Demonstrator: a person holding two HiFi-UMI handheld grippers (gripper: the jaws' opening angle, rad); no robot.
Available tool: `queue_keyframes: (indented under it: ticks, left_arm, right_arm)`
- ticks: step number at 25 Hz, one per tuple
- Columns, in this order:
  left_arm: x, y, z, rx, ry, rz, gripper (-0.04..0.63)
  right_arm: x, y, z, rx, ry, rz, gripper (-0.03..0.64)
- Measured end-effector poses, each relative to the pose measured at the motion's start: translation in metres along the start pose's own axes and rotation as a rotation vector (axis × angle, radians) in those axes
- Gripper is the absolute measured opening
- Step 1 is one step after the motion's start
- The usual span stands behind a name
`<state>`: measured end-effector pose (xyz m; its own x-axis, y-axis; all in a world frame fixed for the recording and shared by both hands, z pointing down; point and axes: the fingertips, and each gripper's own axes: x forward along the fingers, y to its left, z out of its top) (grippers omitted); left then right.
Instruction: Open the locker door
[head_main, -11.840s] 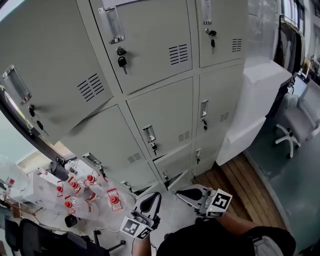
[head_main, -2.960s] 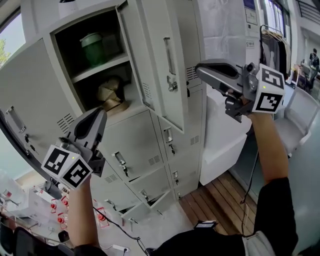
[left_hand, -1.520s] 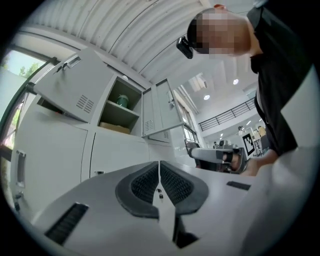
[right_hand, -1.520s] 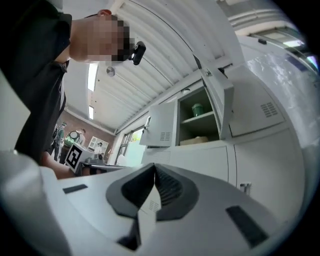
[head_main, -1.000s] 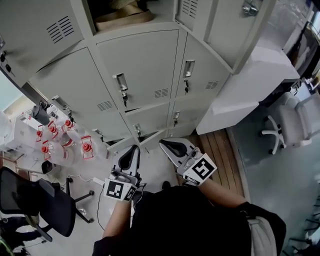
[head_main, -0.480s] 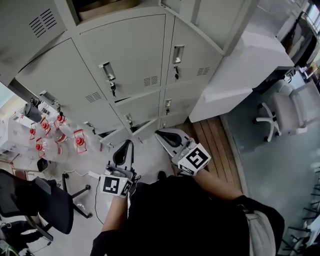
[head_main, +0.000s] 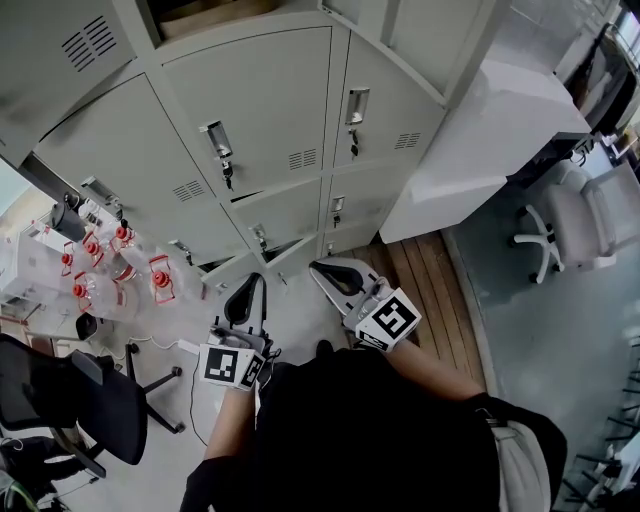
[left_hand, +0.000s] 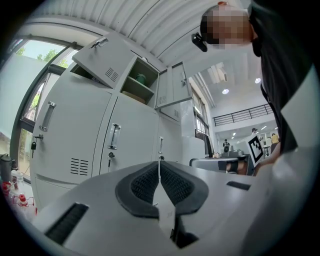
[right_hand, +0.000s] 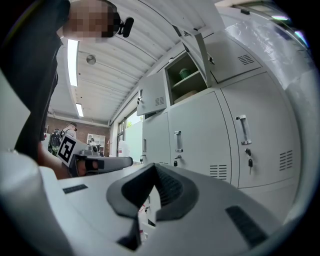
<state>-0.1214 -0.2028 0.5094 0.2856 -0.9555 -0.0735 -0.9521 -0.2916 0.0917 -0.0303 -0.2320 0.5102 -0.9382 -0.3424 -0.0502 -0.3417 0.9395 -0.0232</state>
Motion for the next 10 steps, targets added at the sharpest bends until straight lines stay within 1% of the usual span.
queue_keyframes:
  ticks: [6,10]
  left_arm:
    - [0.002,-0.007,-0.005,-0.013,0.018,-0.019,0.023]
    - [0.003,-0.006,-0.006,-0.032,0.018,-0.014,0.021]
  right_arm:
    - [-0.001,0.015,0.002,-0.001,-0.023,0.044,0.011]
    - [0.0,0.017,0.003,-0.011,-0.03,0.049,0.011]
